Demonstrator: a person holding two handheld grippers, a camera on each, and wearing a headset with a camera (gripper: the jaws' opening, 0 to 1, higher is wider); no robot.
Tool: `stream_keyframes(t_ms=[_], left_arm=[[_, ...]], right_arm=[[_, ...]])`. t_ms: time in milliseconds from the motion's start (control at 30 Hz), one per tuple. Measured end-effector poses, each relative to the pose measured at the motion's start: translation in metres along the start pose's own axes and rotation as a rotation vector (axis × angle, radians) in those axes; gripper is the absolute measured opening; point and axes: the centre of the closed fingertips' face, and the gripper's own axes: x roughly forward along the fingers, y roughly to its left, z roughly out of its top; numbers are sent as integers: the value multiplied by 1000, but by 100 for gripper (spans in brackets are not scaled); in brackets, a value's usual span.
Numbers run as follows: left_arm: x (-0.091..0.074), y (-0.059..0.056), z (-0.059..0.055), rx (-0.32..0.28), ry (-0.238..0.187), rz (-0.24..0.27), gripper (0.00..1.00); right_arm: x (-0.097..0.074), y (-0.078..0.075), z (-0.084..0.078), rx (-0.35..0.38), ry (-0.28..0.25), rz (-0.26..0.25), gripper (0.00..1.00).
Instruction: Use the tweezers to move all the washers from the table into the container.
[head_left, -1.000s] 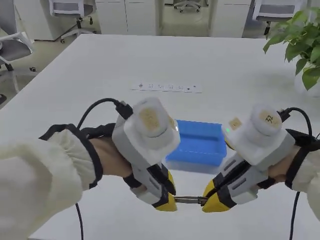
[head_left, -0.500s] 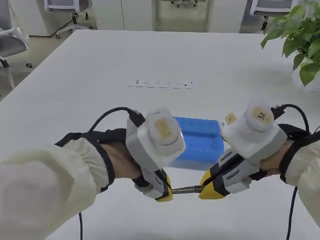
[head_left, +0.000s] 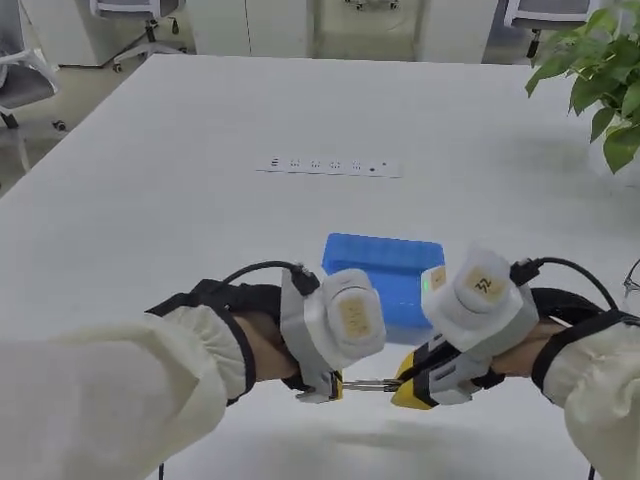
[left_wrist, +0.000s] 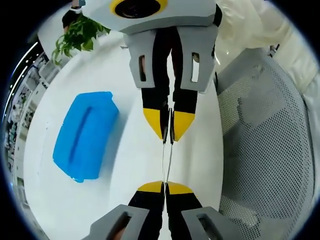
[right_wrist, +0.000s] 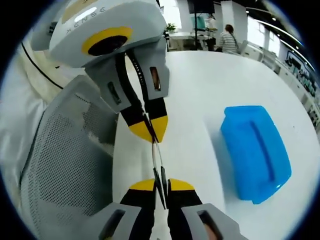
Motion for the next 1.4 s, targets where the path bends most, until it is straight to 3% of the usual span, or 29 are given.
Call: stream_keyframes(t_ms=[167,367,533,767,833,900,1067,1233,1333,1400], left_arm=[[5,0,4,8,3,-9,0],[11,-2,9,22,-12,-20,0],[15,0,6,17,-1,-33,0],[16,7,2,29,8,-31,0],[17,7,2,37,14,-37,0],[19,6,3,32,16,-39,0],[24,6,0,46,50,-30,0],[26,8,-3,32,66,-33,0],[28,8,-4,27,79,-35,0],[30,7,-8,47,111,-32,0]], right_arm=[[3,-5,-9,92,-1,-34,7],[2,-5,-17,118,-14,-57,9],[-5,-5,-23,162,-18,-72,15],[-29,2,-16,234,-105,-134,24],[-39,3,-12,243,-151,-190,25],[-48,10,-8,307,-208,-198,30],[-76,17,-7,386,-323,-295,36],[-112,19,-2,510,-502,-422,41],[-130,24,3,558,-595,-477,41],[-140,27,6,559,-641,-511,42]])
